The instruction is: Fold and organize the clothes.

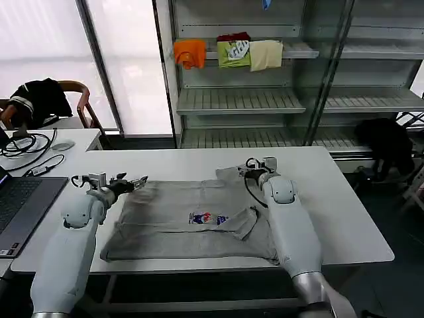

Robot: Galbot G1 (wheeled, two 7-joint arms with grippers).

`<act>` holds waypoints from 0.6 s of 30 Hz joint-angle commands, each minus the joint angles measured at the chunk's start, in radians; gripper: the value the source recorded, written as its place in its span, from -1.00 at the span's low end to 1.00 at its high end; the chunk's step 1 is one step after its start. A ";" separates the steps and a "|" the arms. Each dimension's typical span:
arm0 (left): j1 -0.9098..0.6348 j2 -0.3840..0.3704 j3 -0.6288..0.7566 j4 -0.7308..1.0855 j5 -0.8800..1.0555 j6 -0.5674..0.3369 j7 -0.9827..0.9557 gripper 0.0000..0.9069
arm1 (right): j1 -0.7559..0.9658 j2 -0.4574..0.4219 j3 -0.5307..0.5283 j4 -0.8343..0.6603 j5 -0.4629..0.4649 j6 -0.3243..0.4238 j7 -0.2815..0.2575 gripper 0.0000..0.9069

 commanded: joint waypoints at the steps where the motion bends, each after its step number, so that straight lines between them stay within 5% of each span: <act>1: -0.012 -0.007 0.007 0.039 0.033 0.002 0.003 1.00 | 0.015 0.003 0.004 -0.059 -0.011 0.001 0.001 1.00; 2: -0.013 -0.008 0.007 0.044 0.034 0.002 0.004 1.00 | 0.015 0.003 0.004 -0.060 -0.011 0.001 0.000 0.84; 3: -0.015 -0.009 0.007 0.050 0.034 0.002 0.004 1.00 | 0.015 0.002 0.003 -0.062 -0.011 0.001 -0.001 -0.16; 5: -0.016 -0.011 0.008 0.056 0.040 0.002 0.005 0.69 | 0.015 0.002 0.002 -0.065 -0.011 0.001 -0.002 -1.00; 6: -0.018 -0.013 0.007 0.062 0.043 0.002 0.009 -0.62 | 0.014 0.003 0.001 -0.065 -0.012 0.001 -0.007 -1.00; 7: -0.018 -0.015 0.007 0.065 0.051 0.000 0.011 -0.98 | 0.013 0.003 0.000 -0.064 -0.012 0.001 -0.009 -1.00; 18: -0.013 -0.024 -0.002 0.077 0.037 0.002 0.024 -0.98 | 0.003 0.005 -0.004 -0.055 -0.020 0.001 -0.015 -1.00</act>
